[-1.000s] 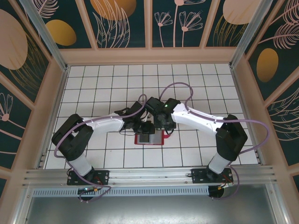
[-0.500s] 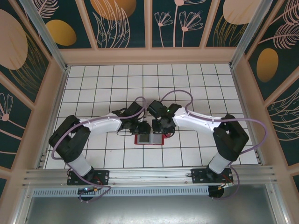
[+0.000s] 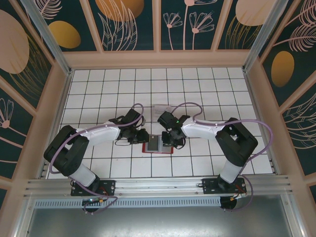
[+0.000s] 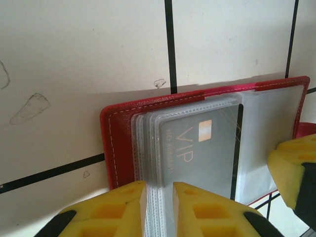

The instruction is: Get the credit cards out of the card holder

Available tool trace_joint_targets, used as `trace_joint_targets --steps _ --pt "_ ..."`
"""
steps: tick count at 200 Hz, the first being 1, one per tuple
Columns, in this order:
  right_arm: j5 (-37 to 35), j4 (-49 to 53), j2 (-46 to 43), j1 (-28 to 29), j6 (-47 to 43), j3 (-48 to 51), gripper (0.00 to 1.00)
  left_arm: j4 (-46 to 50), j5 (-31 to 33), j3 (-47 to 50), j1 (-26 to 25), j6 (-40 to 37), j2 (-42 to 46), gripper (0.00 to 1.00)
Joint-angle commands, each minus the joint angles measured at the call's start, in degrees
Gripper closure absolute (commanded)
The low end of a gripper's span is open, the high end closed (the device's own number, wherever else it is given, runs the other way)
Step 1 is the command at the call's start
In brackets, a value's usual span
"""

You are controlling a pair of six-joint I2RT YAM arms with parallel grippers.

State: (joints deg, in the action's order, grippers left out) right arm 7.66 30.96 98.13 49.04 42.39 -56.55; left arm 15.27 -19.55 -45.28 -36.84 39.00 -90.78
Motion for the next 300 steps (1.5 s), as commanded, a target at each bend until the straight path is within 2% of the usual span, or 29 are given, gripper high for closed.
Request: trace_joint_targets --steps 1,35,80,125,176,300 --pt "-1.31 -0.66 0.91 -1.33 -0.20 1.97 0.80 0.93 -1.47 0.70 0.25 -1.34 0.17 0.77" --pt "-3.38 1.10 0.51 -2.69 -1.50 1.38 0.80 -3.18 -5.55 2.24 0.19 0.66 1.62 0.77" --pt "-4.61 3.74 -0.54 -2.50 -1.96 -2.66 0.80 -3.62 -4.17 2.22 0.15 2.34 2.93 0.77" --pt "0.88 0.28 -2.79 -2.50 -1.27 -3.27 0.80 -0.56 -0.55 0.28 -0.08 1.92 2.32 0.76" --pt "9.04 -8.63 -2.01 -2.87 0.49 -0.79 0.80 -0.24 -0.09 -1.95 -1.34 1.61 0.01 0.76" --pt "15.10 -17.55 -0.85 -5.27 1.60 4.34 0.80 1.42 2.03 -3.02 -2.99 0.64 -4.64 0.77"
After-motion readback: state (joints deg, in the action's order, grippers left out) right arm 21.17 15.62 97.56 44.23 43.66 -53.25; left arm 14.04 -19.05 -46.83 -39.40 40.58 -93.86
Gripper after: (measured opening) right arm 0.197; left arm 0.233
